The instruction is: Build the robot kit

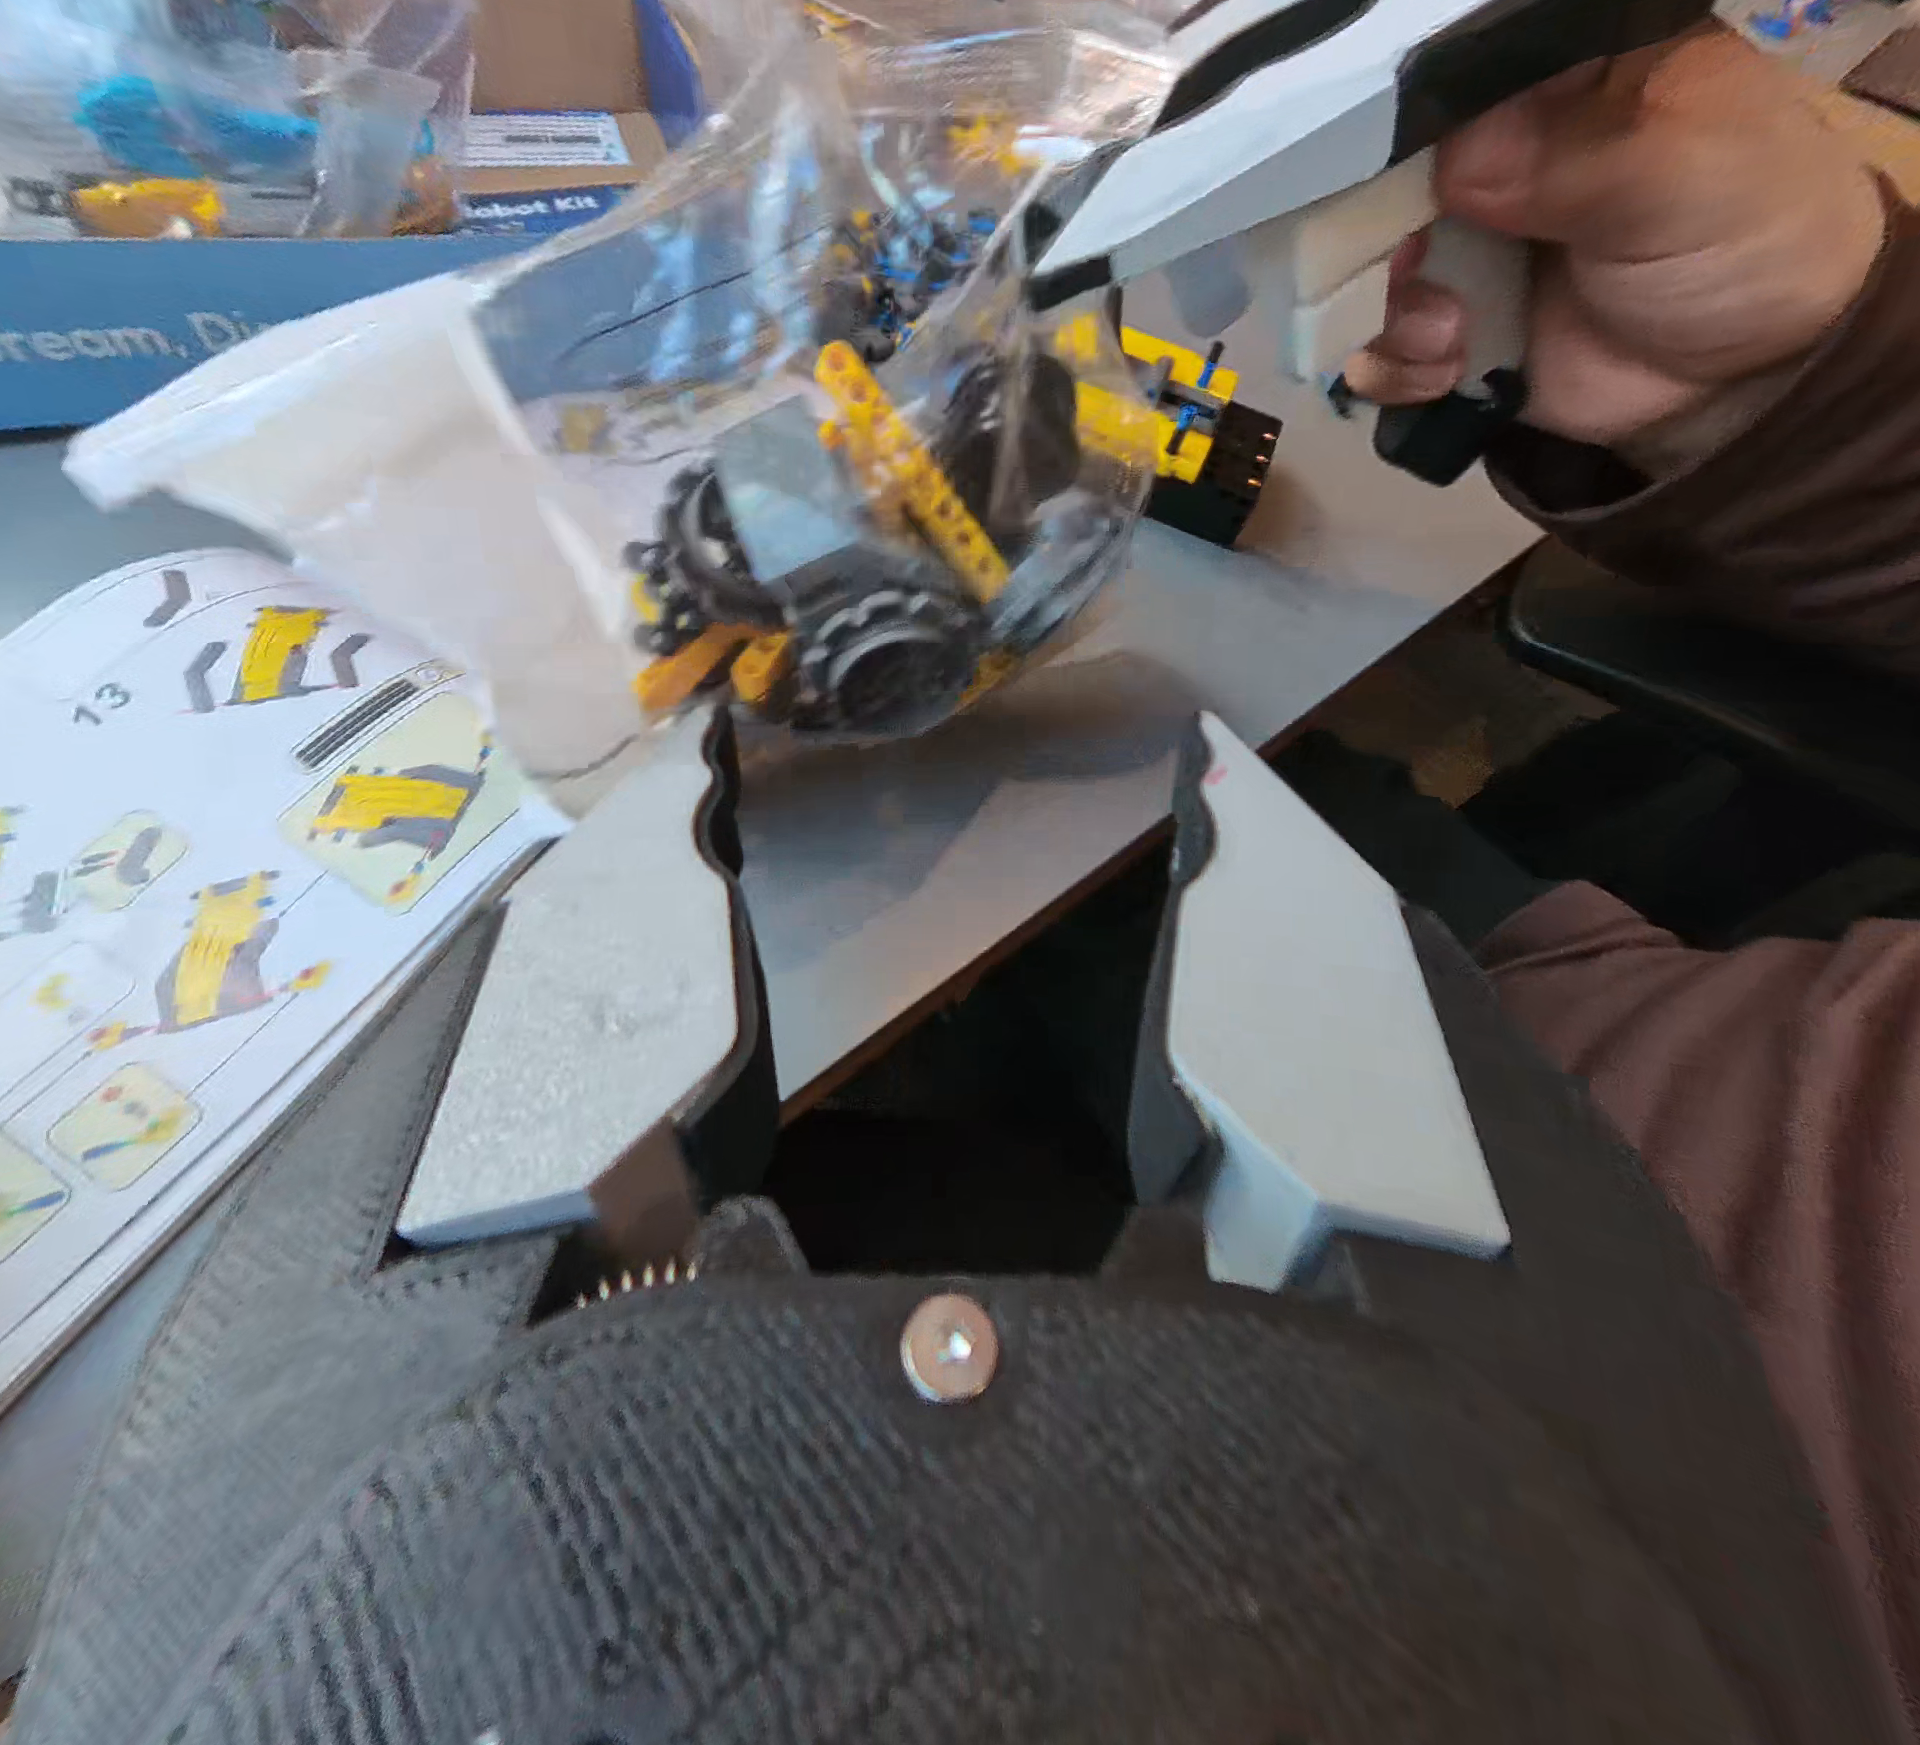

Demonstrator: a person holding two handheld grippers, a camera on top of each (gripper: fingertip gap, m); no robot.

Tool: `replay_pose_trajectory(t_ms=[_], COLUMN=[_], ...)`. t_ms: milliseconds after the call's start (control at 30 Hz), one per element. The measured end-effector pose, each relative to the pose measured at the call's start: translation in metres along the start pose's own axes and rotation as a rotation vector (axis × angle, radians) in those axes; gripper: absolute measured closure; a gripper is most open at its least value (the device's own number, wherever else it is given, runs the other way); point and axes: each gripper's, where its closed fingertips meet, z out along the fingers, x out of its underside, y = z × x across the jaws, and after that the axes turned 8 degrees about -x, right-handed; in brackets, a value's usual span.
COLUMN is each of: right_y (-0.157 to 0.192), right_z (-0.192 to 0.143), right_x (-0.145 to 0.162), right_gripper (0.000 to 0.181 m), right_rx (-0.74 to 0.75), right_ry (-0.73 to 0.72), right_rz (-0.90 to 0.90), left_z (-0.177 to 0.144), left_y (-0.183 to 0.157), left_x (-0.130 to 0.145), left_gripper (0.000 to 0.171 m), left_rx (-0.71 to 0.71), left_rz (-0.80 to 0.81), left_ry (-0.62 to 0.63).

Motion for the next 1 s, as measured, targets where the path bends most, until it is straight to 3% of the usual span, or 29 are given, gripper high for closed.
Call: replay_pose_trajectory(t_ms=[167, 233, 333, 567, 667, 733, 800, 833, 933, 1000], right_y=[0.043, 0.052, 0.062, 0.074, 0.077, 0.071, 0.058, 0.052, 0.041, 0.037], right_z=[0.014, 0.014, 0.013, 0.021, 0.022, 0.026, 0.029, 0.029, 0.031, 0.035], right_x=[0.012, 0.017, 0.016, 0.022, 0.025, 0.027, 0.024, 0.022, 0.020, 0.016], right_gripper=[0.167, 0.166, 0.163, 0.167, 0.163, 0.162, 0.172, 0.180, 0.181, 0.181], right_rx=[-0.102, -0.122, -0.152, -0.184, -0.210, -0.192, -0.129, -0.099, -0.011, 0.059], right_ry=[0.051, 0.080, 0.078, 0.075, 0.091, 0.090, 0.062, 0.042, 0.044, 0.037], right_rz=[-0.036, -0.063, -0.089, -0.092, -0.091, -0.082, -0.083, -0.084, -0.122, -0.170], left_z=[0.018, 0.019, 0.016, -0.002, -0.006, -0.002, 0.005, 0.006, 0.011, 0.009], left_y=[-0.012, -0.016, -0.026, -0.034, -0.032, -0.022, -0.009, -0.006, 0.006, 0.006], left_x=[-0.012, -0.015, -0.014, -0.011, -0.005, -0.004, -0.006, -0.009, -0.011, -0.009], left_gripper=[0.092, 0.100, 0.113, 0.125, 0.128, 0.125, 0.118, 0.116, 0.107, 0.110], left_rx=[-0.157, -0.131, -0.004, 0.374, 0.453, 0.442, 0.398, 0.378, 0.242, 0.166], left_rz=[0.172, 0.229, 0.306, 0.456, 0.593, 0.625, 0.608, 0.572, 0.426, 0.342], left_ry=[-0.023, -0.039, -0.052, -0.072, -0.035, 0.024, 0.071, 0.075, 0.081, 0.058])
